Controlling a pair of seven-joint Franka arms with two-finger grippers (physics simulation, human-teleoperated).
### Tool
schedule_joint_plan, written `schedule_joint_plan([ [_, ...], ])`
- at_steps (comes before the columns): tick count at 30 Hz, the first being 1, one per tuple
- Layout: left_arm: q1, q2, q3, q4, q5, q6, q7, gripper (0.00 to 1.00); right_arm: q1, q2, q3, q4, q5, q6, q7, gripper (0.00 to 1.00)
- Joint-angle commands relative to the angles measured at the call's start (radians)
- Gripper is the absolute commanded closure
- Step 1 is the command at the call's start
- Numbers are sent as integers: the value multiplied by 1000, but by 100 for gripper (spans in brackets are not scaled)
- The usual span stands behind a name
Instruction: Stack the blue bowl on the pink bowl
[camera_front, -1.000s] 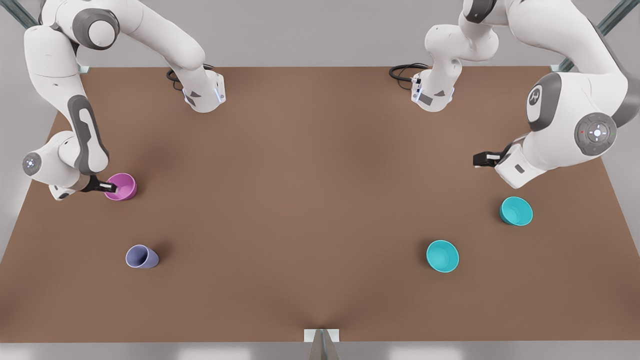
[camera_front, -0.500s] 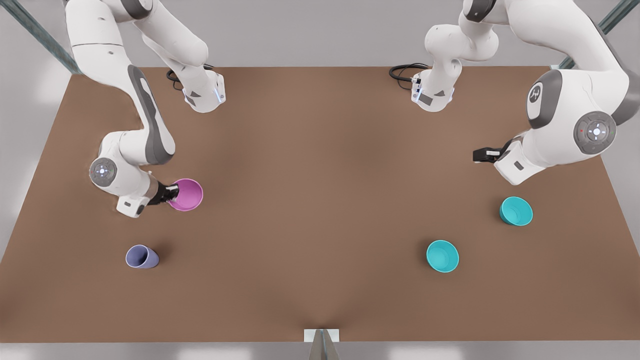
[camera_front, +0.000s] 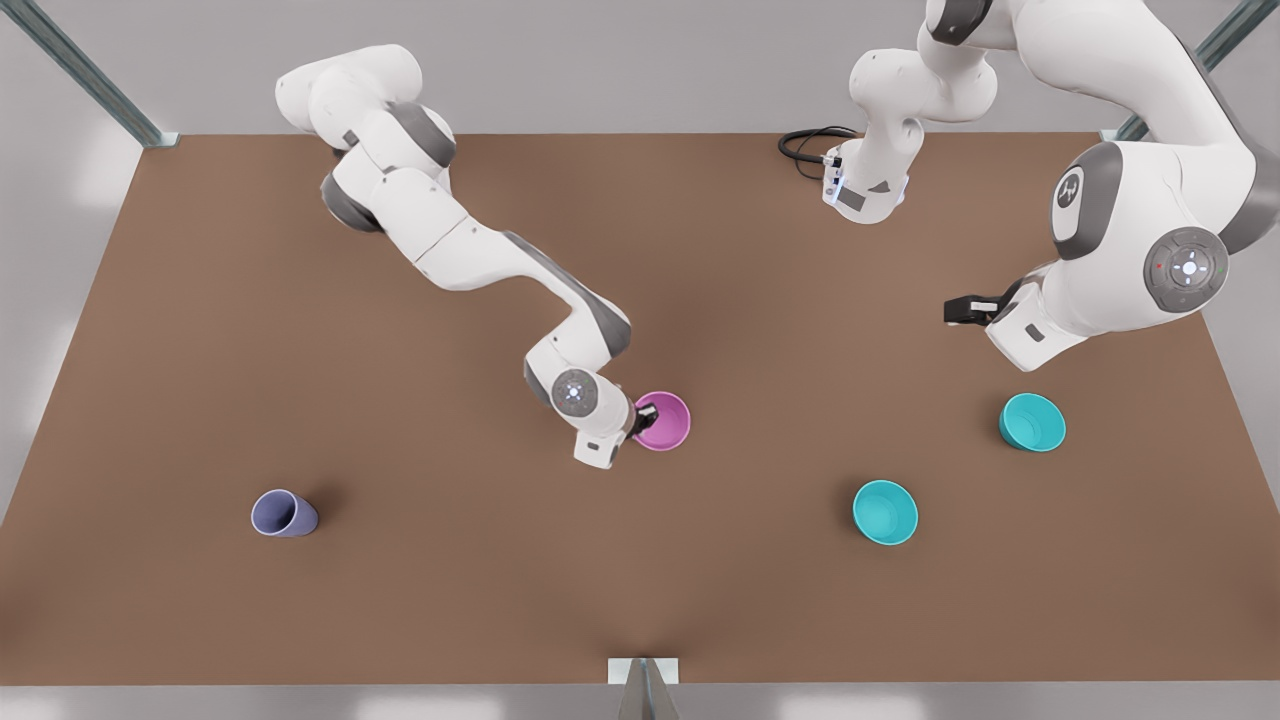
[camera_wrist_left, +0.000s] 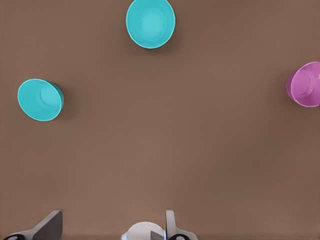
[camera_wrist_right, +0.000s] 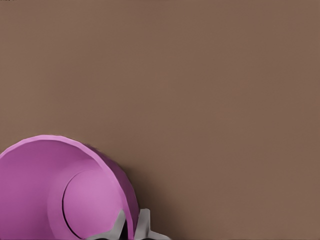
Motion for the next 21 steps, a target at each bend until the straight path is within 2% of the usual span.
schedule_joint_plan([
  [1, 0, -1, 0, 0, 0, -5, -5, 0, 19, 16, -15, 26, -10, 53, 517, 72],
  [2, 0, -1, 0, 0, 0, -10, -5, 0, 19, 18, -15, 29, -10, 55, 515, 8],
  [3, 0, -1, 0, 0, 0, -8, -7, 0, 19, 16, -15, 29, -8, 55, 512, 0],
  [9, 0, -1, -2, 0, 0, -8, -7, 0, -19, -62, -6, 18, 10, 33, 521, 0],
  [11, 0, 2, -2, 0, 0, -8, -7, 0, -62, -195, -2, -8, 15, -204, 520, 0],
  [12, 0, 2, -2, 0, 0, -8, -5, 0, -171, -303, 1, -36, 16, -499, 445, 0],
  [14, 0, 3, -2, 0, -2, -8, -5, 0, -455, -390, 44, -28, 21, -964, 118, 0],
  [15, 0, 8, -2, 0, -2, -5, -5, 0, -590, -416, 41, -1, -14, -1082, 8, 0],
  [17, -3, 48, -5, 2, -3, 55, -5, 0, -737, -476, 38, 104, -162, -1223, -265, 0],
  [19, -6, 106, -11, 5, -2, 145, -5, 0, -746, -658, 11, 118, -174, -1295, -347, 0],
  [20, -3, 152, -11, 19, -2, 222, 1, 0, -690, -726, -55, 118, -174, -1292, -350, 0],
  [21, 6, 238, -9, 77, -2, 234, 1, 0, -679, -767, -68, 107, -168, -1291, -353, 0],
])
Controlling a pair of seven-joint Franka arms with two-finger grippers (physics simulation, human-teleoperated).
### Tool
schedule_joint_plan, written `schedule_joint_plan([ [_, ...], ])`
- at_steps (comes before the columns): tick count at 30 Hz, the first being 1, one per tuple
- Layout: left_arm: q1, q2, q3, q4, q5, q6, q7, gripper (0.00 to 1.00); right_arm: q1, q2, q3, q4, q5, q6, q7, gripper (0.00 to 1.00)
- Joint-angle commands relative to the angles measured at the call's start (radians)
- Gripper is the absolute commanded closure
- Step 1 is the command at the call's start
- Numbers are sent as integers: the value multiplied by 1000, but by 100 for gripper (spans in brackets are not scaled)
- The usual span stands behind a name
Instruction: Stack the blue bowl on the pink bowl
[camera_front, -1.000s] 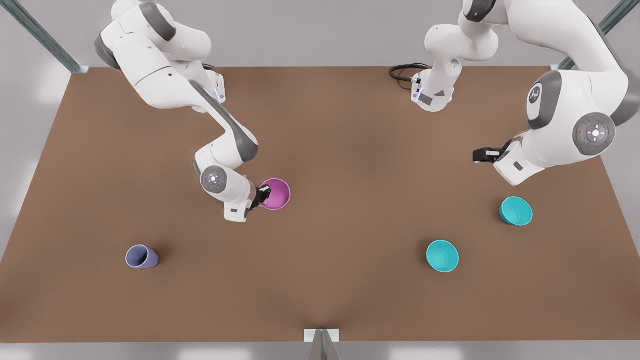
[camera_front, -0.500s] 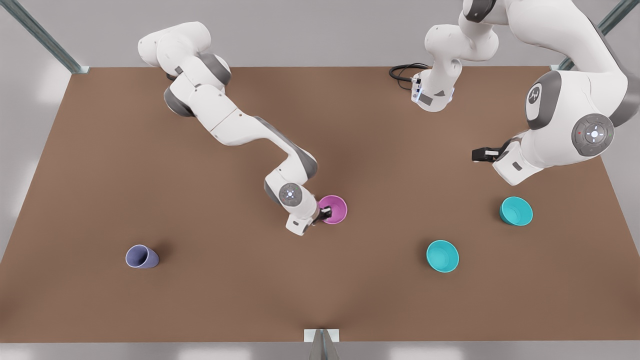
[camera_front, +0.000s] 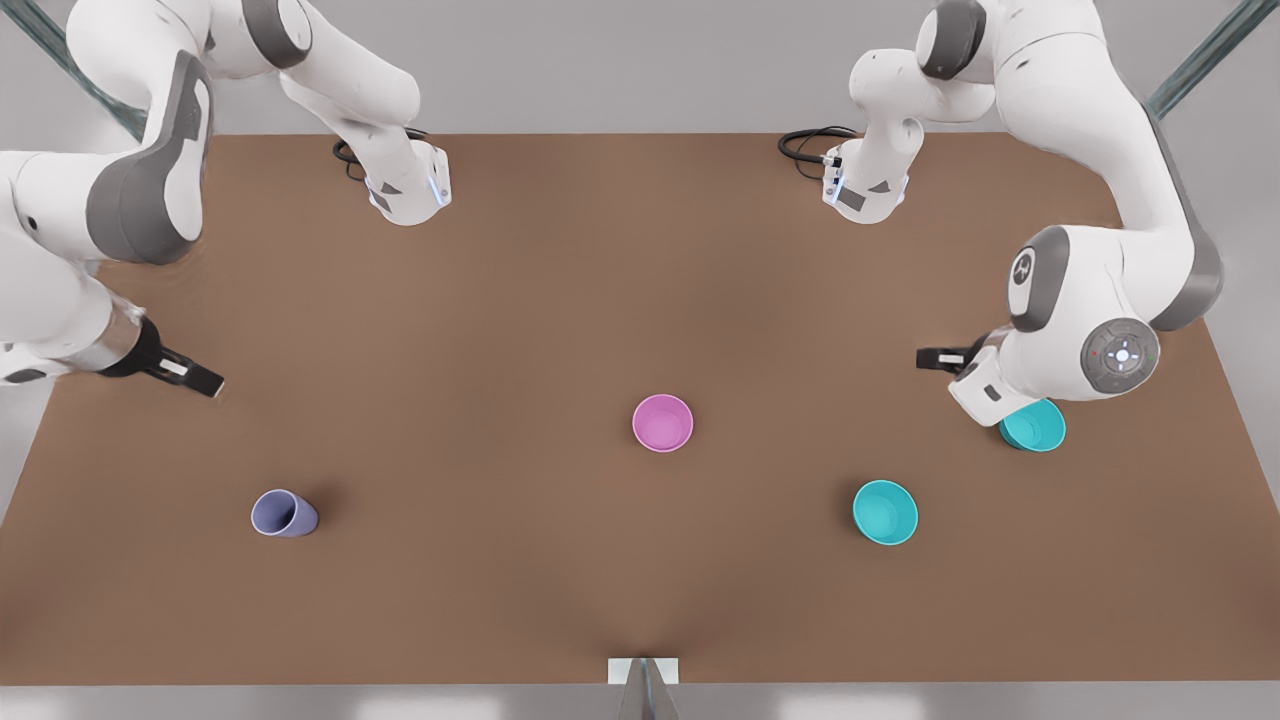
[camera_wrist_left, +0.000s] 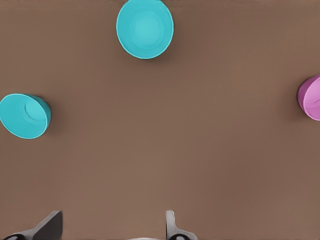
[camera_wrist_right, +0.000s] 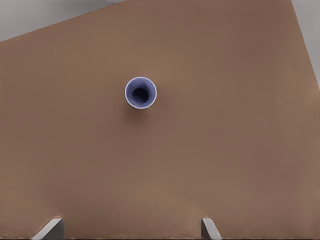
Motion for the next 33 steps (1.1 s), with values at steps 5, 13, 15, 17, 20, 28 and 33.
schedule_joint_plan([
  [5, 61, 265, 1, 58, -140, 417, 122, 0, 16, -97, -28, -72, -16, -254, -466, 0],
  [13, 139, 438, 0, 17, -241, 758, 302, 0, 10, -82, -40, -63, -8, -258, -467, 0],
  [15, 139, 451, -2, 3, -244, 779, 299, 0, 13, -80, -40, -62, -10, -261, -467, 0],
  [17, 139, 469, -2, 3, -272, 810, 293, 0, 13, -77, -40, -62, -10, -261, -467, 0],
  [20, 139, 484, -2, 3, -310, 811, 291, 0, 14, -77, -42, -62, -11, -261, -466, 0],
  [28, 133, 483, 0, -18, -296, 794, 285, 69, 14, -75, -42, -62, -11, -261, -466, 0],
  [33, 120, 480, -2, -20, -296, 791, 250, 79, 19, -75, -48, -62, -11, -263, -466, 0],
])
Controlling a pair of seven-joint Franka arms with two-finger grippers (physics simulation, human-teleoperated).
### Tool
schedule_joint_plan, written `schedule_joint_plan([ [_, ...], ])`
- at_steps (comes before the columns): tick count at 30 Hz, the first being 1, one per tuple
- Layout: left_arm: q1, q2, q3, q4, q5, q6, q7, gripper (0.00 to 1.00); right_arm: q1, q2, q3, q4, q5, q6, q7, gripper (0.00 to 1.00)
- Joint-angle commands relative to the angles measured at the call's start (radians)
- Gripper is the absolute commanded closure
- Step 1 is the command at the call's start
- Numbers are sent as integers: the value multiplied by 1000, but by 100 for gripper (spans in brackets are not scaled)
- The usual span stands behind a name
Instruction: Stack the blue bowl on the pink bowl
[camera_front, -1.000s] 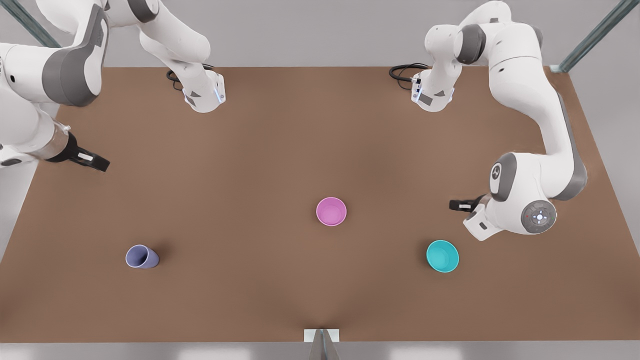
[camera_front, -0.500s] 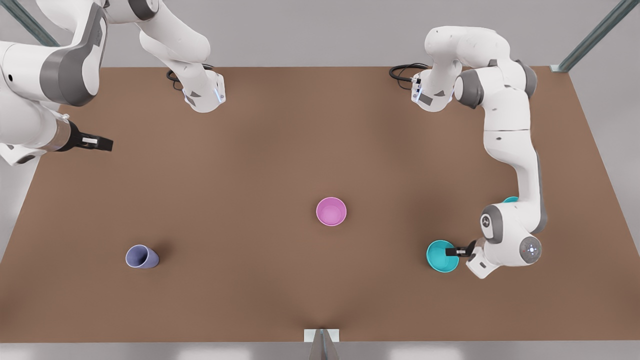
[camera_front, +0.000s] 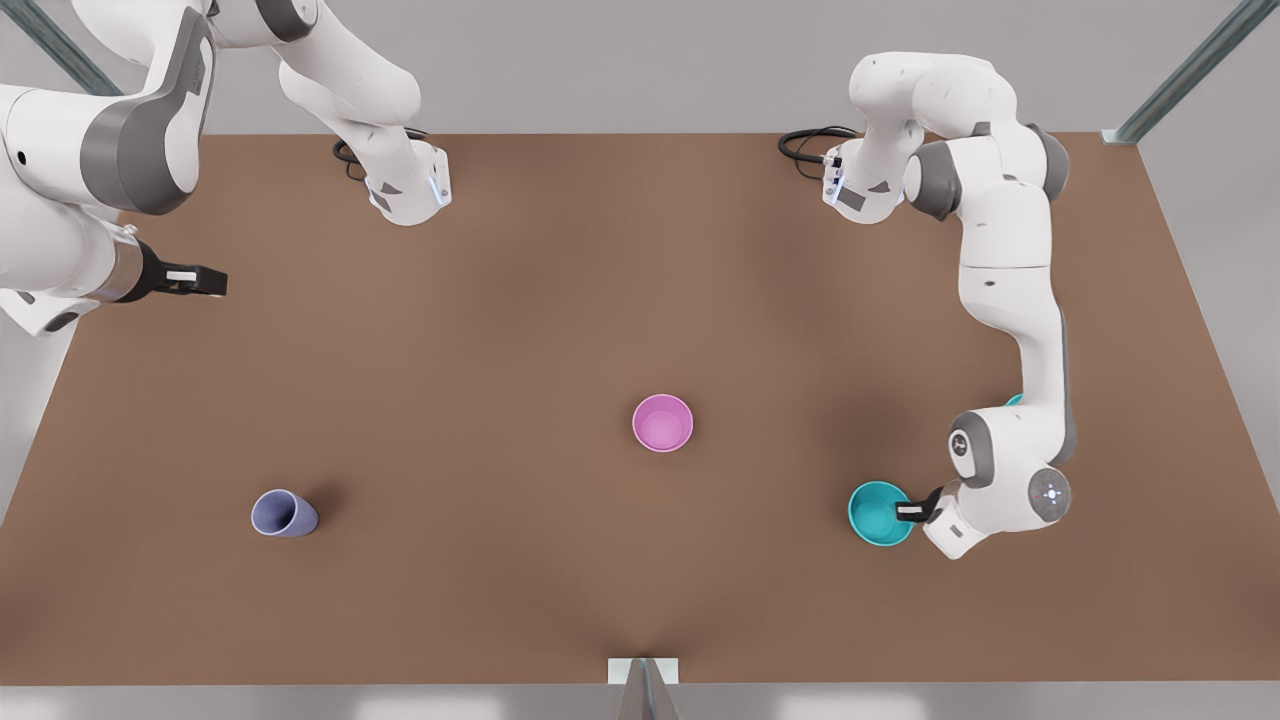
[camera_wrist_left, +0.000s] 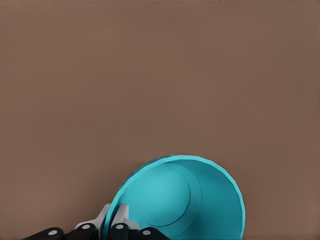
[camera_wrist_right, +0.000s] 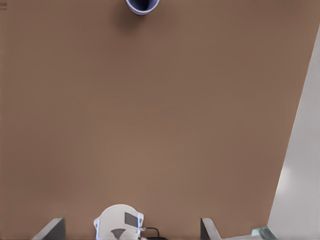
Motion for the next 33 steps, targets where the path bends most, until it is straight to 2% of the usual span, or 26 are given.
schedule_joint_plan([
  [1, -1, -2, 0, 1, -3, 4, 24, 79, 0, -1, 0, 0, 0, -3, -74, 0],
  [3, -1, -19, 0, 1, -2, -6, -2, 79, 0, 0, 0, 0, 0, -3, -74, 0],
  [6, -142, -99, -5, 19, -8, -249, -316, 79, 0, 2, -1, 0, 0, -1, -74, 0],
  [8, -200, -98, -25, 85, -17, -306, -519, 79, 0, -1, -1, 0, 0, -1, -77, 0],
  [10, -225, -99, -117, 90, -9, -303, -646, 79, 0, -3, -1, 0, 0, -3, -77, 0],
  [11, -302, -99, -109, 88, 0, -304, -681, 79, 0, -4, -1, -1, 0, -4, -77, 0],
  [14, -366, -113, -118, 90, -2, -306, -830, 79, 0, -4, -1, -3, 0, -6, -76, 0],
  [22, -450, -102, -129, 77, -2, -299, -881, 79, 2, -4, -3, -6, 0, -23, -74, 0],
  [33, -455, -90, -127, 76, -2, -232, -895, 79, 13, -1, -3, -7, -1, -35, -65, 0],
])
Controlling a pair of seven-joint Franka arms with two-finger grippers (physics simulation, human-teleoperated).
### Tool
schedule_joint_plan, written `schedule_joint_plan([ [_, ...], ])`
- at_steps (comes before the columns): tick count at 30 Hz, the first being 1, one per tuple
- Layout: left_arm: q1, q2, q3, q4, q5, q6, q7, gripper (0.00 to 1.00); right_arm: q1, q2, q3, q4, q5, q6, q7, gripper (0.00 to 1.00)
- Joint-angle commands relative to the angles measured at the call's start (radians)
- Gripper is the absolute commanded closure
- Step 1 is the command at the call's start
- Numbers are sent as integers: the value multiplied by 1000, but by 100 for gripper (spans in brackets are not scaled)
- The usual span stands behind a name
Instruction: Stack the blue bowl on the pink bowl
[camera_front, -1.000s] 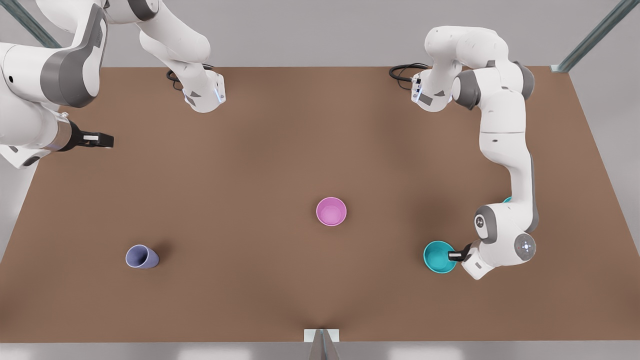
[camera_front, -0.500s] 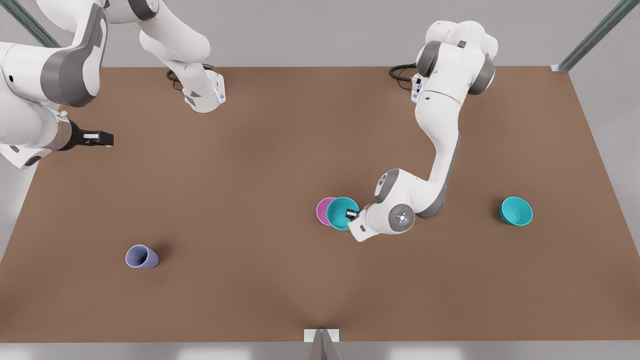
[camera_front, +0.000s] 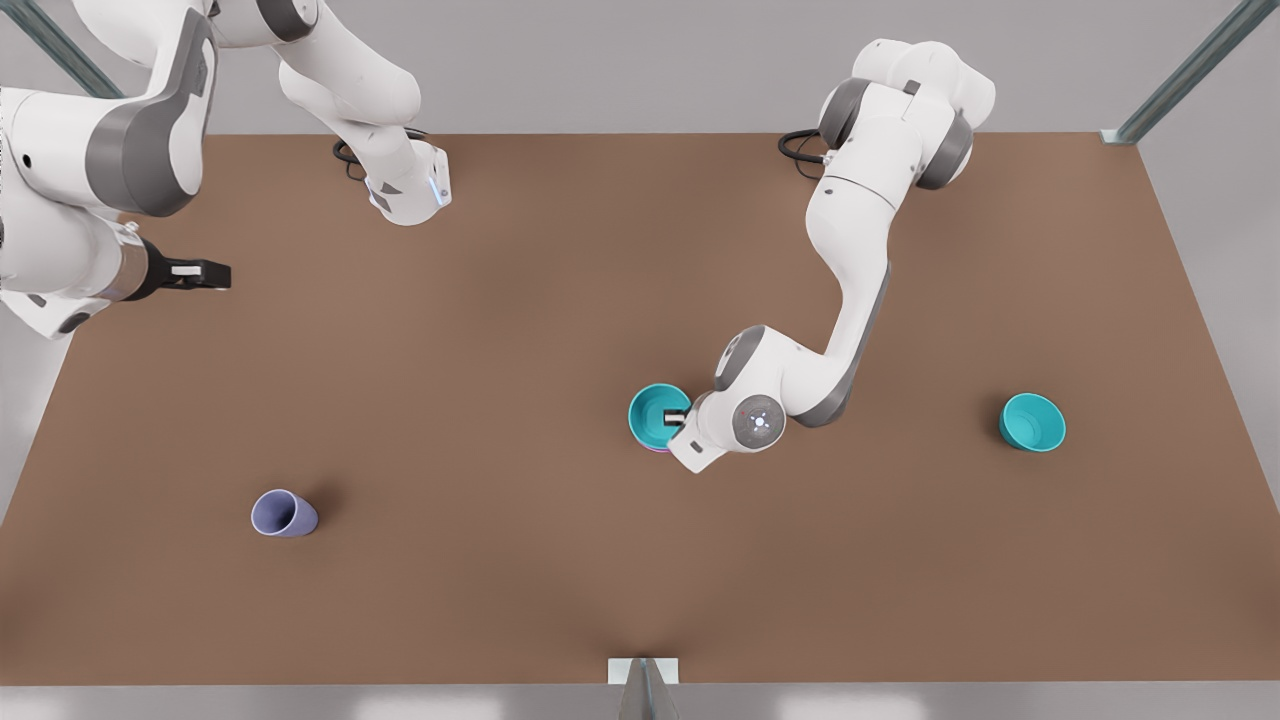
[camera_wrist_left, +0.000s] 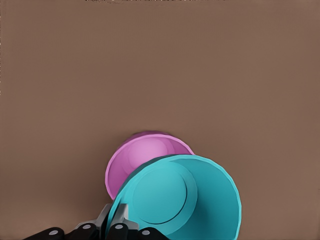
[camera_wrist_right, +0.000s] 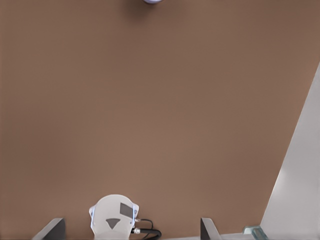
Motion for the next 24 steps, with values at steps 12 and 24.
schedule_joint_plan([
  [12, 0, 12, 1, -16, 7, 27, -207, 79, 0, 6, -9, -1, -4, -19, -3, 0],
  [24, 12, -358, 328, 184, 297, -781, 361, 0, 1, 6, -7, -1, -10, -27, -3, 0],
])
